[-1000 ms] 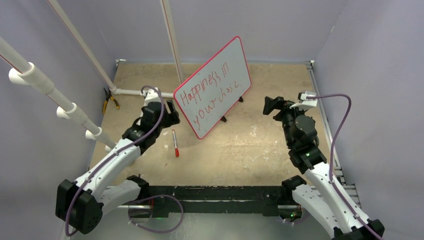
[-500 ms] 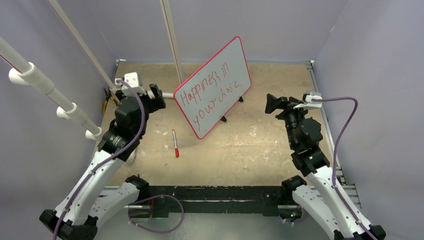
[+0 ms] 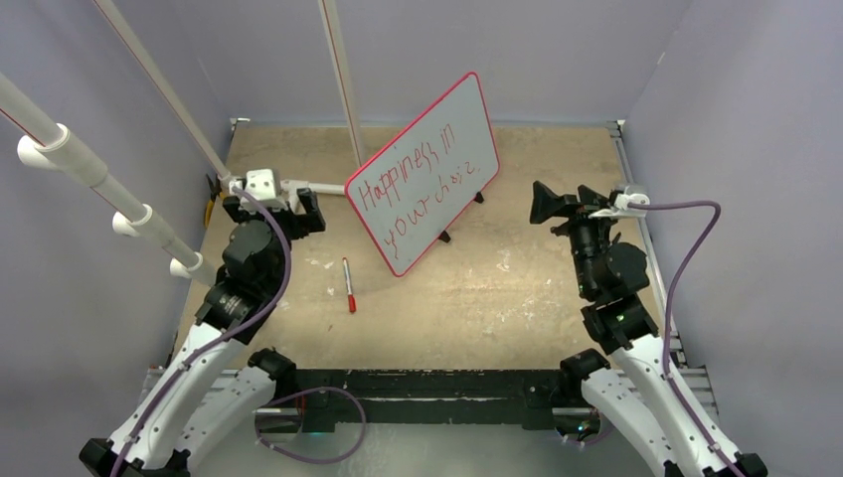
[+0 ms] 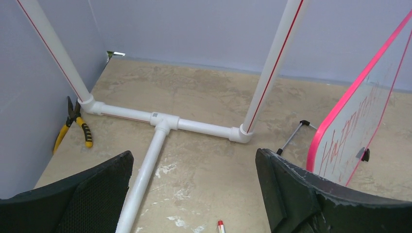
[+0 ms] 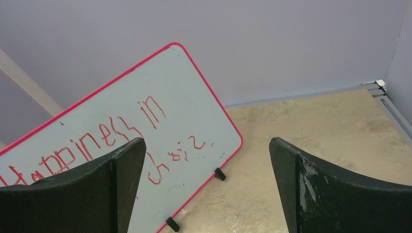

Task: Write a sentence on the whiteboard
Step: Reset both arms

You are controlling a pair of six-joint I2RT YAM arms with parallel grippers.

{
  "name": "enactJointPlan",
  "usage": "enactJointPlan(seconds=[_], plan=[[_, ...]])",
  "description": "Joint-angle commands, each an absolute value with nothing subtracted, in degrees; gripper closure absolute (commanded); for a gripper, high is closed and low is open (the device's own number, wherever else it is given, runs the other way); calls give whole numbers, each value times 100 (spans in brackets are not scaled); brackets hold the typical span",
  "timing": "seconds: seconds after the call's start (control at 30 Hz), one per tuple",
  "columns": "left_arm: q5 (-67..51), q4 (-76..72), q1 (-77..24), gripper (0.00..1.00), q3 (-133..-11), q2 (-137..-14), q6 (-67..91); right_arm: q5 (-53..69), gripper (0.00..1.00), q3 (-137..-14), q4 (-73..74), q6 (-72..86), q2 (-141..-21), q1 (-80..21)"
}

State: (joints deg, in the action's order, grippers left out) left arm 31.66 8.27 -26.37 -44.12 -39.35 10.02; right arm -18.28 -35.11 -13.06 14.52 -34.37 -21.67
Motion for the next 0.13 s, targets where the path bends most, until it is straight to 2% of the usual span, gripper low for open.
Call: enactJointPlan(seconds=[0.0, 0.1], plan=[[3400, 515, -2610, 5, -4329, -3736, 776, -1748, 1, -3429, -1619, 1337, -3401, -2161], [3660, 568, -2610, 4, -4322, -3665, 778, -1748, 1, -3387, -1688, 1353, -3429, -2162]])
